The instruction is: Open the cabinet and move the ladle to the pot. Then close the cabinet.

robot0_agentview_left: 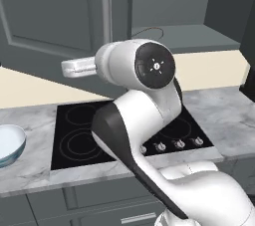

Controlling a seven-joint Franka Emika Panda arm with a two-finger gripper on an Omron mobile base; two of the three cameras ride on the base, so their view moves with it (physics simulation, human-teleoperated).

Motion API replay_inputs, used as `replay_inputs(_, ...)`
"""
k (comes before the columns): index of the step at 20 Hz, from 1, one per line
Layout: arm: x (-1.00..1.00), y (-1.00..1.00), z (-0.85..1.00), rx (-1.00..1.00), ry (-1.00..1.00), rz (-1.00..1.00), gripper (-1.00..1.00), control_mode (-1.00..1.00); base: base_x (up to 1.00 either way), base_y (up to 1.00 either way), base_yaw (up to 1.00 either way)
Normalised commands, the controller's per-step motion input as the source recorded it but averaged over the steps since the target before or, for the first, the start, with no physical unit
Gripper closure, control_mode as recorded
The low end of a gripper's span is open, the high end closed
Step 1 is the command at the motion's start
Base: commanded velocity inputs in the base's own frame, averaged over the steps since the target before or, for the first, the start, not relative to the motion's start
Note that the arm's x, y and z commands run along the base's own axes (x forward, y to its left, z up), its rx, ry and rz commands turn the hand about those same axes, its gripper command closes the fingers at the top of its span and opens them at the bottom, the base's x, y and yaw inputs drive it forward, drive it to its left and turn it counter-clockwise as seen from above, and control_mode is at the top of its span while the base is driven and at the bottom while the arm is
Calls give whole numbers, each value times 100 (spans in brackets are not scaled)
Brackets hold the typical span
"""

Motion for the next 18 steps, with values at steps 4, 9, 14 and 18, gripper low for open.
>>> replay_inputs(4, -61, -20, 1, 0, 0, 0, -100, -100, 0, 0, 0)
replay_inputs(9, -98, -77, 15, 5, -6, 0, -100, -100, 0, 0, 0)
replay_inputs(14, -83, -100, 23, 10, -2, 0, -100, -100, 0, 0, 0)
replay_inputs(18, -38, -99, 29, 12, 0, 0, -100, -100, 0, 0, 0)
